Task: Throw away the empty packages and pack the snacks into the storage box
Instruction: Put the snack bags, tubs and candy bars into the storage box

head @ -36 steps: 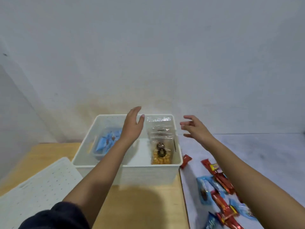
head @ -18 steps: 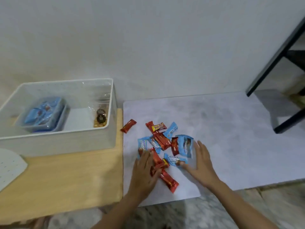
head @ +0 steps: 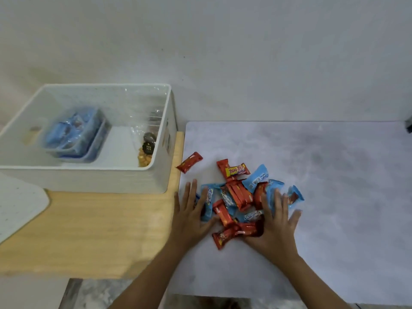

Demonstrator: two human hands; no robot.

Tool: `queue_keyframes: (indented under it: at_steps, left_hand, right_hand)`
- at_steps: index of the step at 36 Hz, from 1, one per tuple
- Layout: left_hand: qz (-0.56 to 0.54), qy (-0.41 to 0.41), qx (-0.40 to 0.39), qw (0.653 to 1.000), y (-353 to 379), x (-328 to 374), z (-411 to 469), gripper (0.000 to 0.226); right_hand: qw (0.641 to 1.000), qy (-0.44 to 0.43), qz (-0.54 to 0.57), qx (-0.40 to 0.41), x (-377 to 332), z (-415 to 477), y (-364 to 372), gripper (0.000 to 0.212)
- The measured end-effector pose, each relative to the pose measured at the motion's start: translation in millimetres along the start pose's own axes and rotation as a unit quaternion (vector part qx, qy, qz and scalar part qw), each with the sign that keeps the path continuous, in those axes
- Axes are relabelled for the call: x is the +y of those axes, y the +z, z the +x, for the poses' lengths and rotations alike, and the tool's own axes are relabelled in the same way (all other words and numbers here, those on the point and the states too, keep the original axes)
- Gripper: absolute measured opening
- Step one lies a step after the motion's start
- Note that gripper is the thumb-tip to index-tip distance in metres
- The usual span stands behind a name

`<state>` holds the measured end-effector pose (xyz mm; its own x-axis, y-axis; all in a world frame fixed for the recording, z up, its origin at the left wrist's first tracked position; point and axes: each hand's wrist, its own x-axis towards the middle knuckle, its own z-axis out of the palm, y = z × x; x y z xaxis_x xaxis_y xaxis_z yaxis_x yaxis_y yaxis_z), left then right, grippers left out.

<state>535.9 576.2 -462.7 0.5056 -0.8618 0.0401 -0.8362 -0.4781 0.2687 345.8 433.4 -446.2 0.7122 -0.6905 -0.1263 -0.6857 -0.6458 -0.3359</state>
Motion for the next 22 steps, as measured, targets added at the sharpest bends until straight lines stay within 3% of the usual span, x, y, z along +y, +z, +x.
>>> queue_keyframes:
  at_steps: [5,10,22]
  left_hand:
    - [-0.026,0.024,-0.002,0.999,-5,-14,46,0.085]
    - [-0.019,0.016,-0.046,0.999,-10,-19,78,0.093]
    - [0.035,-0.056,-0.044,0.997,-9,-7,103,0.087]
  right_hand:
    - [0.999,-0.037,-0.003,0.015,2,47,-12,0.123]
    - [0.998,-0.053,-0.019,-0.028,4,88,-21,0.13]
    - [0.993,-0.109,-0.044,-0.032,22,137,-15,0.108]
